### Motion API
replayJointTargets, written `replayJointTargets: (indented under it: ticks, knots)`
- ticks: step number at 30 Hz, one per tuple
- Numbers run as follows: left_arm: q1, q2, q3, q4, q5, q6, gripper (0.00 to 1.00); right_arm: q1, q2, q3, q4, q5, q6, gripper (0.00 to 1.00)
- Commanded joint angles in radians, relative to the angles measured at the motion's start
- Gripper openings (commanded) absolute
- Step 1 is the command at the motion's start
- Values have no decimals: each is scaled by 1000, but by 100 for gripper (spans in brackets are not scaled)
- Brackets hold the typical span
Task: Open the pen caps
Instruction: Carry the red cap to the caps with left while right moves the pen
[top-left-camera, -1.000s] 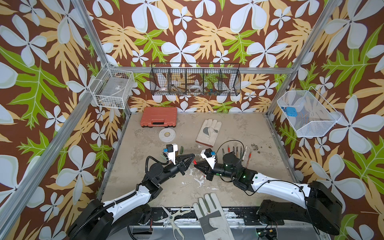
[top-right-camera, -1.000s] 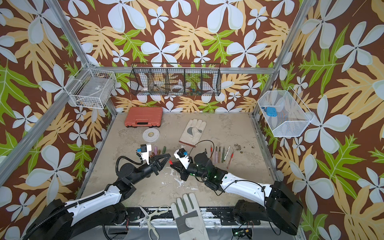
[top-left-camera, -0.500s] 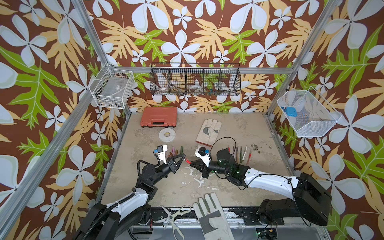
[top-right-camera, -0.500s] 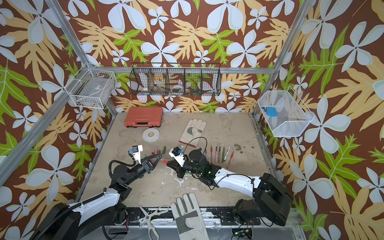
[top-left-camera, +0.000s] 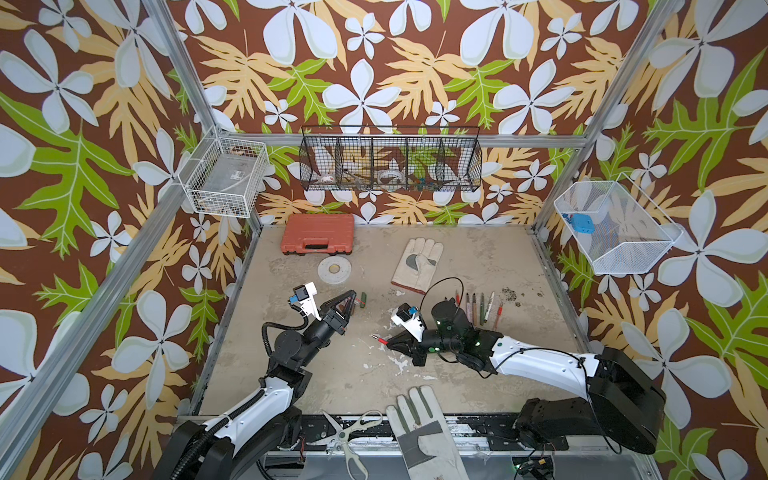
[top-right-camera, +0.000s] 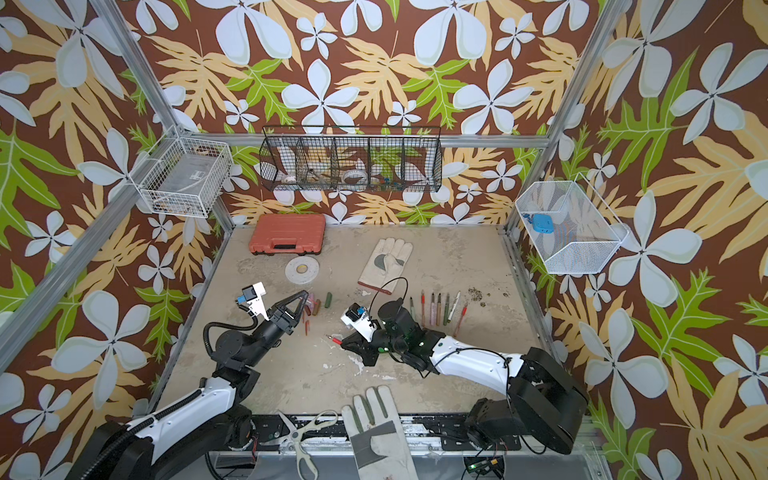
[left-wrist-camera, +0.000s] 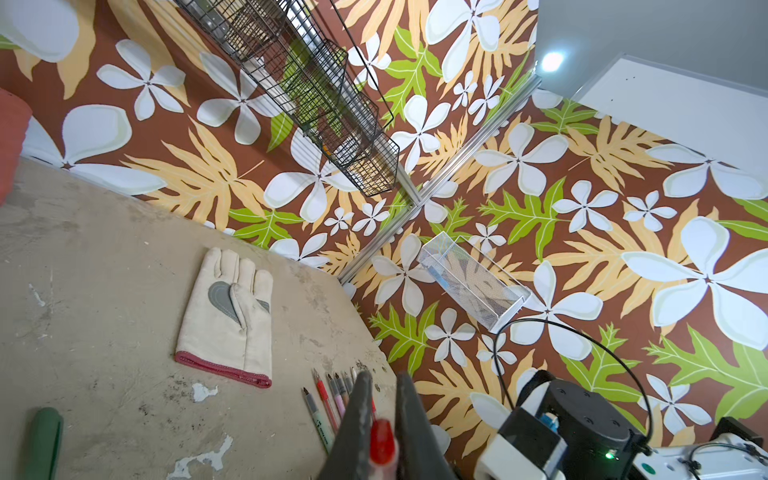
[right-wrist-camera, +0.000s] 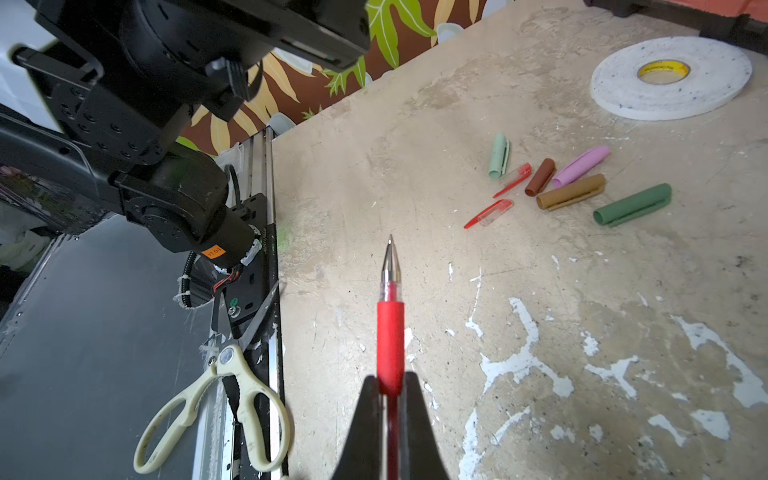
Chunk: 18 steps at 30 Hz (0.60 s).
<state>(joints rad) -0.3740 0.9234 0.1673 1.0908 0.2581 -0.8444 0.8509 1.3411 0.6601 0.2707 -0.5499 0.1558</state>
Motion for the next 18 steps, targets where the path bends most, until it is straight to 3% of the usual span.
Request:
replayJointTargets:
  ticks: [1, 4, 6, 9, 12, 15, 18]
  knots:
    - [3, -19, 27, -114, -50, 52, 0, -12, -31, -16, 27, 24, 11, 0]
    - [-2, -21, 96, -329, -107, 115, 0, -13, -61, -27, 22, 136, 19, 0]
    - [-32, 23, 172, -512, -211, 161, 0, -14, -77, -25, -14, 309, 37, 0]
    - [-73, 134, 261, -646, -288, 197, 0, -32, -88, -22, -60, 496, 71, 0]
    - [-96, 257, 331, -703, -284, 208, 0, -48, -108, -31, -87, 625, 108, 0]
    - [-114, 352, 386, -761, -297, 227, 0, -79, -127, -40, -111, 708, 152, 0]
    - [-117, 432, 432, -810, -305, 247, 0, -143, -135, -57, -126, 705, 209, 0]
